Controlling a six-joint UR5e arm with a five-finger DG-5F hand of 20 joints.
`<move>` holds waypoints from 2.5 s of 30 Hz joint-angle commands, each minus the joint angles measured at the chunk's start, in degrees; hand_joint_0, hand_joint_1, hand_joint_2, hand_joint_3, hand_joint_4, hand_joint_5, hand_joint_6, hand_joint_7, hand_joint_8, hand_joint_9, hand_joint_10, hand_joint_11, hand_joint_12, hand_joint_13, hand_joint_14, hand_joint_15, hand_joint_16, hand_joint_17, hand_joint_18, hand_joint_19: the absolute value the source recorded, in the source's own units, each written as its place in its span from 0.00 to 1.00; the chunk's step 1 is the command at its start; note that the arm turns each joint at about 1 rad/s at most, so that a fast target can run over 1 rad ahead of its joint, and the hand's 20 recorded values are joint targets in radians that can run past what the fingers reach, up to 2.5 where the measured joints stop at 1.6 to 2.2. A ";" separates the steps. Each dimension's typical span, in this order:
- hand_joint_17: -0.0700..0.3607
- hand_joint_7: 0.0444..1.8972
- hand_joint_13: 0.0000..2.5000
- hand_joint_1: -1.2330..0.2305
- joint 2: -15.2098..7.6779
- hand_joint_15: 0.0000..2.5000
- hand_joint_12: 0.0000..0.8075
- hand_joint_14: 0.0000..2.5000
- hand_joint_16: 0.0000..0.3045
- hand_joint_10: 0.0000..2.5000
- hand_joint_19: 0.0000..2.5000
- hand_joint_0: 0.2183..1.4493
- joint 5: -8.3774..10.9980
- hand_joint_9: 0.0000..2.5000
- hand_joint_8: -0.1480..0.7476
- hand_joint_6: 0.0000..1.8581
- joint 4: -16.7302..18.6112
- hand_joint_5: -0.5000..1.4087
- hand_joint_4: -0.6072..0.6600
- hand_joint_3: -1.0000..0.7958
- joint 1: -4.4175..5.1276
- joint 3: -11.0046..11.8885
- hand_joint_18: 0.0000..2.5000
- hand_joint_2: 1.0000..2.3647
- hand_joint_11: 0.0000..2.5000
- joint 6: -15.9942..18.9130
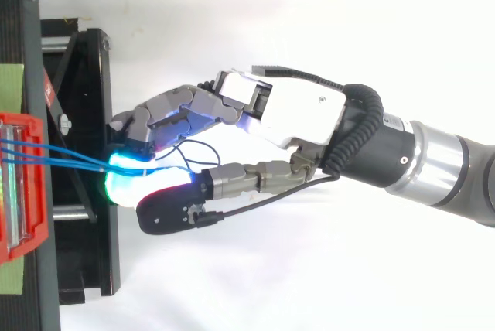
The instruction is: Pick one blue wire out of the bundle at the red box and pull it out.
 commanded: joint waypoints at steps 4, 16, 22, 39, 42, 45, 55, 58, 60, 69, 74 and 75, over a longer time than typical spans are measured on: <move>0.50 0.49 0.18 0.58 0.00 0.05 0.60 0.00 0.21 0.00 0.09 0.27 -0.03 0.33 0.65 0.48 -0.07 0.18 0.67 0.46 -0.18 0.25 0.21 0.01 0.15 0.03; 0.53 0.49 0.20 0.50 0.00 0.05 0.64 0.00 0.23 0.00 0.08 0.27 -0.03 0.34 0.68 0.47 -0.07 0.18 0.73 0.48 -0.18 0.25 0.24 0.00 0.16 0.03; 0.46 0.51 0.19 0.52 0.00 0.05 0.56 0.00 0.19 0.00 0.09 0.24 -0.03 0.33 0.62 0.46 -0.07 0.18 0.69 0.37 -0.18 0.25 0.20 0.01 0.15 0.03; 0.48 0.52 0.20 0.42 0.00 0.05 0.58 0.00 0.20 0.00 0.09 0.26 0.05 0.34 0.63 0.48 -0.07 0.18 0.68 0.49 -0.18 0.25 0.22 0.01 0.16 0.03; 0.49 0.51 0.20 0.40 0.09 0.05 0.59 0.00 0.20 0.00 0.09 0.27 -0.03 0.34 0.65 0.48 -0.07 0.18 0.68 0.51 -0.27 0.25 0.23 0.01 0.16 0.03; 0.49 0.51 0.21 0.38 0.00 0.05 0.61 0.00 0.21 0.00 0.09 0.27 -0.03 0.34 0.65 0.49 -0.15 0.18 0.67 0.51 -0.36 0.25 0.24 0.01 0.16 0.03; 0.46 0.53 0.20 0.34 2.64 0.05 0.57 0.00 0.19 0.00 0.10 0.29 -0.39 0.33 0.62 0.48 -5.96 0.18 0.64 0.49 -0.54 1.13 0.22 0.01 0.16 0.38; 0.44 0.54 0.19 0.31 4.04 0.05 0.54 0.00 0.18 0.00 0.11 0.29 -0.21 0.32 0.60 0.49 -10.35 0.17 0.63 0.48 -0.54 1.13 0.21 0.02 0.16 0.65; 0.44 0.54 0.20 0.30 4.40 0.05 0.54 0.00 0.18 0.00 0.11 0.30 -0.21 0.32 0.59 0.49 -11.76 0.17 0.63 0.48 -0.54 1.04 0.22 0.01 0.16 0.65; 0.44 0.53 0.20 0.26 7.38 0.05 0.54 0.00 0.18 0.00 0.11 0.31 -0.39 0.33 0.60 0.49 -20.72 0.17 0.68 0.43 -0.54 1.39 0.23 0.01 0.17 1.18; 0.44 0.53 0.21 0.24 8.97 0.05 0.54 0.00 0.18 0.00 0.11 0.33 -0.30 0.33 0.60 0.48 -21.16 0.17 0.69 0.39 -0.62 1.83 0.23 0.01 0.17 0.82; 0.44 0.53 0.21 0.23 9.05 0.05 0.54 0.00 0.18 0.01 0.11 0.33 -0.30 0.33 0.60 0.48 -21.51 0.17 0.69 0.39 -0.62 1.92 0.23 0.01 0.17 1.00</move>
